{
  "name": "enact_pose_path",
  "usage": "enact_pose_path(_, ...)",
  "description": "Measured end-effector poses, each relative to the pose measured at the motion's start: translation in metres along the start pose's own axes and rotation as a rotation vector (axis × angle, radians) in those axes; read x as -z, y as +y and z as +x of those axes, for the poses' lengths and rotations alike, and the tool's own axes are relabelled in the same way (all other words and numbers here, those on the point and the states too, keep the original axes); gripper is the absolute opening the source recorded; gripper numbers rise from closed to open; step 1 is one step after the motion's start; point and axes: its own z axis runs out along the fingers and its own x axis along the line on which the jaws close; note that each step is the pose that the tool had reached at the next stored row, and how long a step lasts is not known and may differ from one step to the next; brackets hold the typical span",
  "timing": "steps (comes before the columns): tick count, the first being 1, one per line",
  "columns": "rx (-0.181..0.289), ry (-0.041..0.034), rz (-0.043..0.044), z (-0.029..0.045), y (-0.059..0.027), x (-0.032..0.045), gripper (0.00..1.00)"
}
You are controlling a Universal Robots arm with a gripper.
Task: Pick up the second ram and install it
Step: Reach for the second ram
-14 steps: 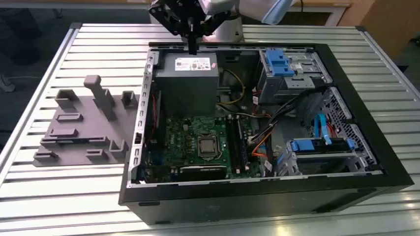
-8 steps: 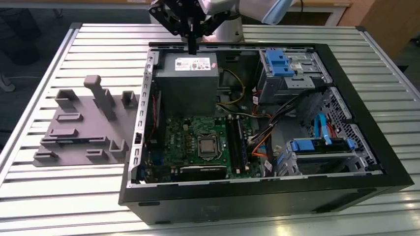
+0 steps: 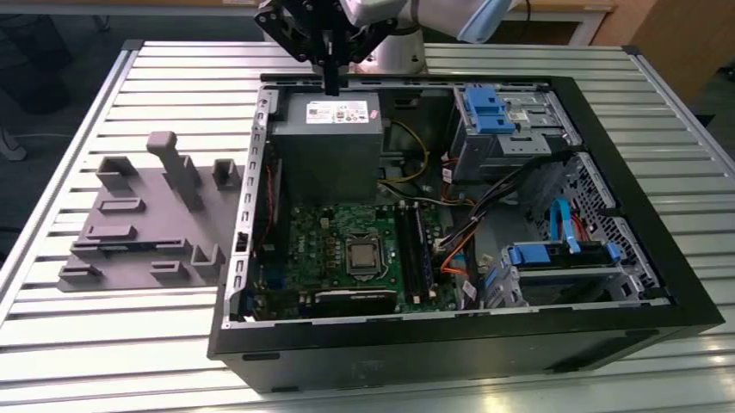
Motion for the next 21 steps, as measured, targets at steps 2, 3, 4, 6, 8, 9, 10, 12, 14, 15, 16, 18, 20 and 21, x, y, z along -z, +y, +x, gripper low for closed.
enact_pose_path(2,0.0,-0.0001,0.0,0.0017,-0.0001,0.0,0.11)
enact_pose_path(3,0.0,-0.0001,0.0,0.0026,-0.0002,0.0001,0.11)
enact_pose_path(4,0.0,0.0,0.0,0.0034,-0.0002,0.0001,0.11)
enact_pose_path(6,0.0,0.0,0.0,0.0056,-0.0004,0.0002,0.11)
enact_pose_path(8,0.0,0.0,0.0,0.0086,-0.0006,0.0002,0.11)
enact_pose_path(9,0.0,0.0,0.0,0.0103,-0.0008,0.0003,0.11)
enact_pose_path(10,0.0,0.0,0.0,0.0122,-0.0009,0.0003,0.11)
enact_pose_path(12,0.0,0.0,0.0001,0.016,-0.0012,0.0005,0.11)
enact_pose_path(14,0.0,0.0001,0.0001,0.0206,-0.0015,0.0006,0.11)
enact_pose_path(15,0.0,0.0,0.0,0.023,-0.0017,0.0006,0.11)
enact_pose_path(16,0.0,-0.0001,0.0,0.0255,-0.0019,0.0007,0.11)
enact_pose_path(18,0.0,0.0,0.0001,0.03,-0.0022,0.0008,0.11)
enact_pose_path(20,0.0,0.0,0.0,0.0357,-0.0027,0.0009,0.11)
enact_pose_path(21,0.0,0.0,0.0001,0.0384,-0.0029,0.0011,0.11)
